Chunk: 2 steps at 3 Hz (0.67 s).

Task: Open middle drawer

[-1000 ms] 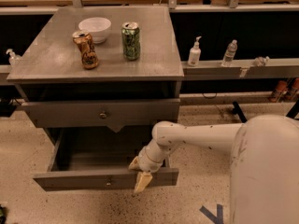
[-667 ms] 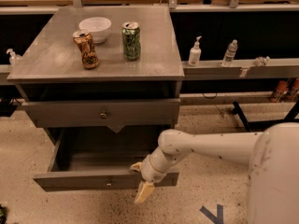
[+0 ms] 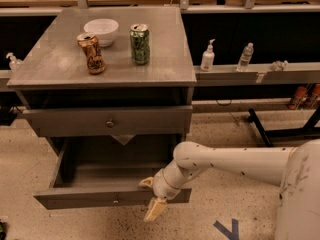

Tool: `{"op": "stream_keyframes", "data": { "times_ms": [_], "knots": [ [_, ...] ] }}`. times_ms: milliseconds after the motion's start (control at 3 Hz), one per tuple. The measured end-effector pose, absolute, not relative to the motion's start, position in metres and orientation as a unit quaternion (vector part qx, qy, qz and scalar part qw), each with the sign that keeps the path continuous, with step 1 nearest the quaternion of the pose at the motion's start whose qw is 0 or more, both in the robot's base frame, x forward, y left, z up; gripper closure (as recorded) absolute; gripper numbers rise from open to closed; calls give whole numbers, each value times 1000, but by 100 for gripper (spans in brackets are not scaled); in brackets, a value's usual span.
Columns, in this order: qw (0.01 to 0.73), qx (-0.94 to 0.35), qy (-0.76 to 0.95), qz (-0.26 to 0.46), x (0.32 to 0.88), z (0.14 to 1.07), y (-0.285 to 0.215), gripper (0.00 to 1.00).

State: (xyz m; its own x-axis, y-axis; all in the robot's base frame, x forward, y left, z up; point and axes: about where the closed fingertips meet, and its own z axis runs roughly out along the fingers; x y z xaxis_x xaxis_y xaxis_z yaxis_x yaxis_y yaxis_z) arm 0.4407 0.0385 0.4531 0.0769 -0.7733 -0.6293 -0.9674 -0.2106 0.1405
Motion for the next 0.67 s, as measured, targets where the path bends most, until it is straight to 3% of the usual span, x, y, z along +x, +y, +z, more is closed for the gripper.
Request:
{"op": "stream_keyframes", "data": {
  "times_ms": [667],
  "knots": [
    [160,-716,608,304,441,454,39,9]
  ]
}}
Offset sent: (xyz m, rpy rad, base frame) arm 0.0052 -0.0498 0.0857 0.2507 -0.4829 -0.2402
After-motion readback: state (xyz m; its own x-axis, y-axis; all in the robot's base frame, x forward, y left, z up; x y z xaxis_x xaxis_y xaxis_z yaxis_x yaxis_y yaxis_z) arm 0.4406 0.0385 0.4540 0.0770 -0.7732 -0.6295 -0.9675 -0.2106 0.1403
